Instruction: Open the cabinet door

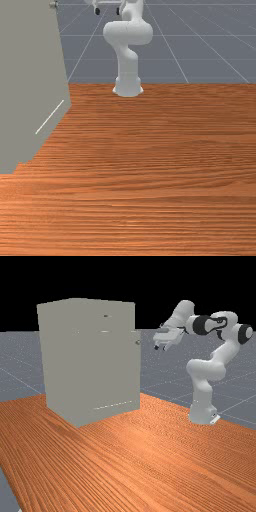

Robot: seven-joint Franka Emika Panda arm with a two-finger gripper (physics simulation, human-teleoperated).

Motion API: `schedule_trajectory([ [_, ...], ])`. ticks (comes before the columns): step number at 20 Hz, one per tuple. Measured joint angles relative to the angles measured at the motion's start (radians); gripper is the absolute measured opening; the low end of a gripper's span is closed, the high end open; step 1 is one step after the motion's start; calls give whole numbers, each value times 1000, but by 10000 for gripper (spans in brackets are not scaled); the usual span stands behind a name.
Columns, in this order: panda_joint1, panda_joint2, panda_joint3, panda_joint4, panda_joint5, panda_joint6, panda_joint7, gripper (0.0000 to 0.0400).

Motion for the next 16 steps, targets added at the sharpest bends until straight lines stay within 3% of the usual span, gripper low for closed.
schedule_trajectory([
  [3,-48,-178,14,-76,-37,-2,7,388],
  [9,-207,-358,35,-99,-96,-80,88,400],
  [11,-248,-357,23,-113,-118,60,109,400],
  [14,-325,-269,-10,-168,-150,416,143,400],
  [16,-371,-203,-38,-180,-157,568,153,400],
])
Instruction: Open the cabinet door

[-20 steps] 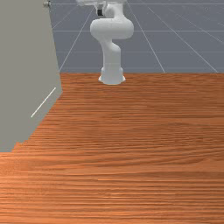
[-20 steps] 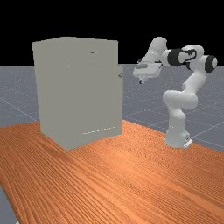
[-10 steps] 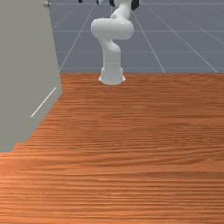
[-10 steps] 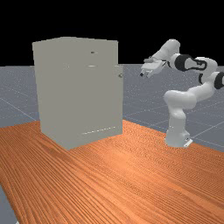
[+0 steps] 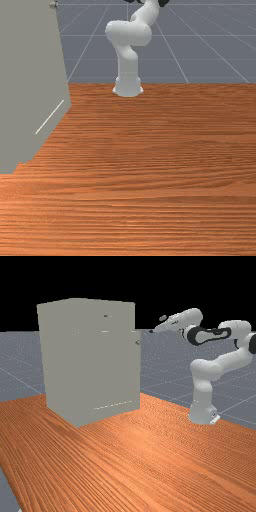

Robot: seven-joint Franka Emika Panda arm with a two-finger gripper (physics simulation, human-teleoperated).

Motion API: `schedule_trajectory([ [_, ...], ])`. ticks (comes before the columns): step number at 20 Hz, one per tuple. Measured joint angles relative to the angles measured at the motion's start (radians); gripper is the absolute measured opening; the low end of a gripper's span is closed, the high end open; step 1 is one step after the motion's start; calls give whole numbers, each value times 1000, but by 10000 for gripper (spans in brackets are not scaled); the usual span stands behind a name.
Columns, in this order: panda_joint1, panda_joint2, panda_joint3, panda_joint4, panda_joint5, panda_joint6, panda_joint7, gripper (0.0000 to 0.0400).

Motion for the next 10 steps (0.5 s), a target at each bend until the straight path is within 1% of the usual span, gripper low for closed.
schedule_trajectory([
  [1,-14,23,-13,-2,-1,51,0,400],
  [5,-84,191,-64,0,-7,287,-9,400],
  [7,-103,240,-85,1,-12,349,-22,400],
  [10,-111,320,-88,7,-14,385,-28,400],
])
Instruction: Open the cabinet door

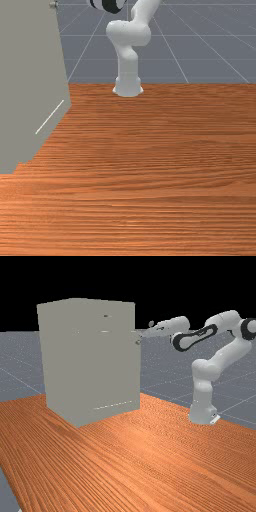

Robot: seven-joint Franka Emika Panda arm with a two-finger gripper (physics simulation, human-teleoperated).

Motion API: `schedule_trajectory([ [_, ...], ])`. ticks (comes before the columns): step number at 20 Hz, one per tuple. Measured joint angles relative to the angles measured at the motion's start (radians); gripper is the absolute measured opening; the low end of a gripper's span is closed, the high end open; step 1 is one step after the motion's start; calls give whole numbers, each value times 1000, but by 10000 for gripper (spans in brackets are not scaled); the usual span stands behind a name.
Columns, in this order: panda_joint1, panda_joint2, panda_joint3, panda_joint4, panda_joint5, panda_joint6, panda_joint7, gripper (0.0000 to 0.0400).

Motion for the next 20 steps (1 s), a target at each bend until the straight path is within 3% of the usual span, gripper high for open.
schedule_trajectory([
  [7,-8,31,49,2,-3,47,8,400],
  [11,-39,34,116,-5,6,71,25,400],
  [20,-13,6,485,1,76,87,215,400],
])
